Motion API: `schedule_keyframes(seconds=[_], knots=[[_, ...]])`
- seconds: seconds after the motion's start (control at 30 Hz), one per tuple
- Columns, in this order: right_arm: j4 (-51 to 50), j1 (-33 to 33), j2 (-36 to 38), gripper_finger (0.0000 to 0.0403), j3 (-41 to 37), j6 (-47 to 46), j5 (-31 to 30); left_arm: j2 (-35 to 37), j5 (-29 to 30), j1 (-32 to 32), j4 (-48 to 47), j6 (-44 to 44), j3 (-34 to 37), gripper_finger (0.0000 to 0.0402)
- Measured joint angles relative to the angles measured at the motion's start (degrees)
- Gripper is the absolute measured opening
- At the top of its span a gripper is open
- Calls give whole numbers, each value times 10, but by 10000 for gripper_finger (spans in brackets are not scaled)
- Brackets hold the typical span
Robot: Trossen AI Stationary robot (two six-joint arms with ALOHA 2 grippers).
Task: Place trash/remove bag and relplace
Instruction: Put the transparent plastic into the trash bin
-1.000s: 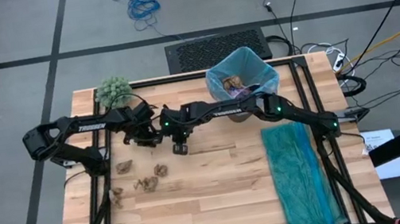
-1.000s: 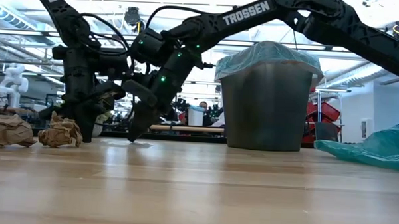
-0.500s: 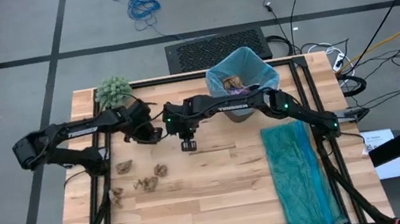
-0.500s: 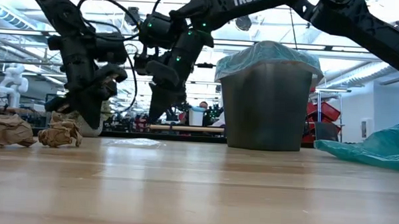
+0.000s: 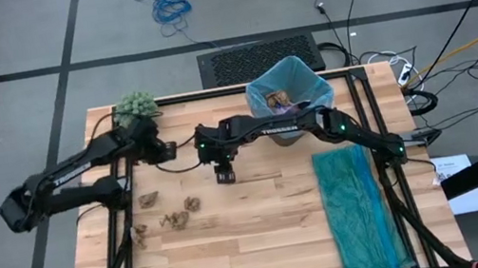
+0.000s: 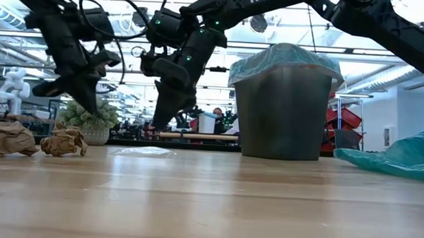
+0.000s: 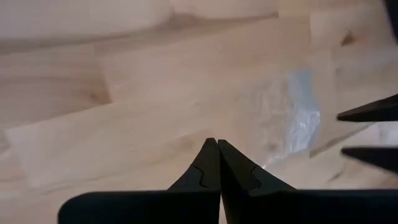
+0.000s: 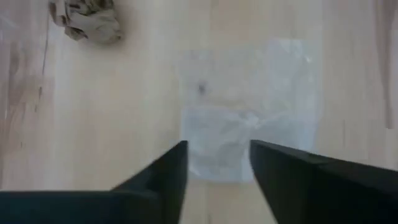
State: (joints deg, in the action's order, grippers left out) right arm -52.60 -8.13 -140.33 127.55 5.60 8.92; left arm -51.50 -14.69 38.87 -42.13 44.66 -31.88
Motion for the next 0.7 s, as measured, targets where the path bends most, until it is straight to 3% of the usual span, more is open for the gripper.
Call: schedule_keyframes(seconds=[0.2, 0.4, 0.53, 0.7], knots=[[31, 3, -33, 271, 1, -18, -18, 53, 3, 37, -33, 0, 0, 0], [48, 4, -67, 281, 4, -30, -26, 88, 4, 55, -49, -1, 0, 0], [40, 7, -71, 209, 4, -43, -50, 107, 3, 57, -53, -1, 0, 0], [55, 6, -73, 30, 3, -45, -41, 132, 2, 57, -54, -1, 0, 0]])
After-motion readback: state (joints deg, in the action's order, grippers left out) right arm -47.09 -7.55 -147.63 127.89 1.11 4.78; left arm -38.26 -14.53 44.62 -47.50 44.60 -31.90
